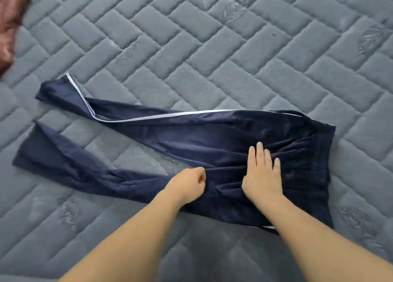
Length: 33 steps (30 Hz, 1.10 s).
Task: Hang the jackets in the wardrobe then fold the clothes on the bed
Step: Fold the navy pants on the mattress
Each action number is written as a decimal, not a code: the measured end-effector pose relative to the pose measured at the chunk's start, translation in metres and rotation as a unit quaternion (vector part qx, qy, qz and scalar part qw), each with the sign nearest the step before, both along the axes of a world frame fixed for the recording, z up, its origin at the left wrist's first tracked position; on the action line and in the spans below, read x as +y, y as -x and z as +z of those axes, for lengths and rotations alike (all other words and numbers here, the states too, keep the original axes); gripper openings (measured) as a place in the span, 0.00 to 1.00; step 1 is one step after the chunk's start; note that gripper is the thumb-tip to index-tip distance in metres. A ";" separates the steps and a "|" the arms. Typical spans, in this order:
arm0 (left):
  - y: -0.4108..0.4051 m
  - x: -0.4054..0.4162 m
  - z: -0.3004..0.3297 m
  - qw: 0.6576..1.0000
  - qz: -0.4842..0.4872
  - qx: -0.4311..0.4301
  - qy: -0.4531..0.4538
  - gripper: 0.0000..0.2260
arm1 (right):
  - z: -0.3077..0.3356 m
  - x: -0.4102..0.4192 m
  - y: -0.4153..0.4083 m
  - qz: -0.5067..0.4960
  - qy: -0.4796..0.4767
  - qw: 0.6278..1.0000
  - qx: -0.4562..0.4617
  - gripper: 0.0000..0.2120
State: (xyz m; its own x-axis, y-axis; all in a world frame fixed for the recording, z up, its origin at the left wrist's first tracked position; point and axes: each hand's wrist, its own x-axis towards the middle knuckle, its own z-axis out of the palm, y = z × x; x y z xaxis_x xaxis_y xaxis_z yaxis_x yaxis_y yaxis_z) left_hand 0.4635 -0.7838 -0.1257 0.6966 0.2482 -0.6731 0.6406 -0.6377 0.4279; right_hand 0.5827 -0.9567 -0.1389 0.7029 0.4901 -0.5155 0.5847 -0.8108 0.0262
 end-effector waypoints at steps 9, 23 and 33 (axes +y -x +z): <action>0.194 0.222 0.017 0.950 -0.118 0.066 -0.282 0.27 | -0.005 0.184 0.186 0.187 -0.114 0.973 0.077 0.32; 0.284 0.373 0.031 0.941 -0.223 0.050 -0.250 0.08 | 0.029 0.367 0.247 0.119 0.101 0.945 0.287 0.15; 0.357 0.412 0.088 0.902 -0.176 0.389 -0.064 0.24 | 0.069 0.396 0.259 0.143 0.254 0.895 0.337 0.25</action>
State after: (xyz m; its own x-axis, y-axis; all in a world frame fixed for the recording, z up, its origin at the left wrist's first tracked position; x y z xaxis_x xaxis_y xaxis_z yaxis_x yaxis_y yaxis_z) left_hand 0.1065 -0.3715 -0.0381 0.0765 0.2150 -0.9736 0.4638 -0.8721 -0.1561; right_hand 0.3233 -0.5605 -0.0702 0.0312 0.1827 -0.9827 0.7881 -0.6091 -0.0883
